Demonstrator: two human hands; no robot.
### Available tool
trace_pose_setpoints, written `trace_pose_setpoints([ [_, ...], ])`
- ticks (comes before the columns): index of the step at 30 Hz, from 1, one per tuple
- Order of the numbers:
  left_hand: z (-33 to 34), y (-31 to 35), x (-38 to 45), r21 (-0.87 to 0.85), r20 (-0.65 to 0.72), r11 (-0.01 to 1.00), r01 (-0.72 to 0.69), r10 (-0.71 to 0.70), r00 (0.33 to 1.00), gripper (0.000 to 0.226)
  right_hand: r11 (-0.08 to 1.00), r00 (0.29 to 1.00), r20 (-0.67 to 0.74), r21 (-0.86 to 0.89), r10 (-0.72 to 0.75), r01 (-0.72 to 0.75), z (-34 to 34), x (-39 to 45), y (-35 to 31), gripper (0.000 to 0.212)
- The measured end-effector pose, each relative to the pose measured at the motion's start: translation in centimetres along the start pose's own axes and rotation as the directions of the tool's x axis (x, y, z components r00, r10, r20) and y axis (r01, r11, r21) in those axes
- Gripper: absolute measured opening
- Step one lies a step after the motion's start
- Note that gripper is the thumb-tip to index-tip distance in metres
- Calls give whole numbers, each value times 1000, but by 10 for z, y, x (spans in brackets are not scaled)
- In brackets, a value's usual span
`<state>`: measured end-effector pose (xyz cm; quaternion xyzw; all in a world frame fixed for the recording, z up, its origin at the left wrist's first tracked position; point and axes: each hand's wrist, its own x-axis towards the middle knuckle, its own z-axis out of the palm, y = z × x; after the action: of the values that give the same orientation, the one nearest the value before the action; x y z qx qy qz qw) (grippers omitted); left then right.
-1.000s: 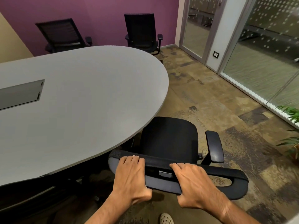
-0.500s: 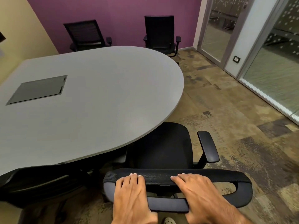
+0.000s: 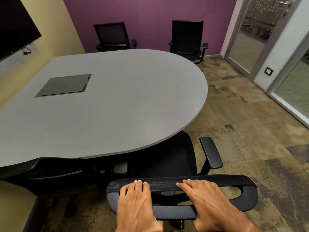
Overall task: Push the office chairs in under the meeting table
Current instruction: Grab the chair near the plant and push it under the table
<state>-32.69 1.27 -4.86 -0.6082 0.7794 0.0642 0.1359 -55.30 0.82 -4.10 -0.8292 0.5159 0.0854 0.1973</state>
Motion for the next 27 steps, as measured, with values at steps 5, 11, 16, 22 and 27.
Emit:
trace_pose_setpoints([
  [5, -1, -2, 4, -14, -40, 1000, -1, 1, 999, 102, 1000, 1000, -4, -11, -10, 10, -2, 6, 3, 99],
  [11, -6, -9, 10, -56, -113, 998, 2, -9, 994, 99, 1000, 1000, -22, -11, -17, 16, -4, 19, 5, 101],
  [16, -10, -7, 21, -67, -109, 997, 27, -34, 993, 96, 1000, 997, -77, -30, 2, -5, -9, 26, 11, 100],
  [22, -17, 8, 36, -69, -168, 996, 64, -75, 983, 88, 994, 993, -113, -105, 28, -40, -23, 35, 27, 92],
  [27, -23, 23, 52, -76, -186, 993, 86, -99, 978, 86, 989, 990, -131, -131, 45, -62, -32, 44, 44, 90],
])
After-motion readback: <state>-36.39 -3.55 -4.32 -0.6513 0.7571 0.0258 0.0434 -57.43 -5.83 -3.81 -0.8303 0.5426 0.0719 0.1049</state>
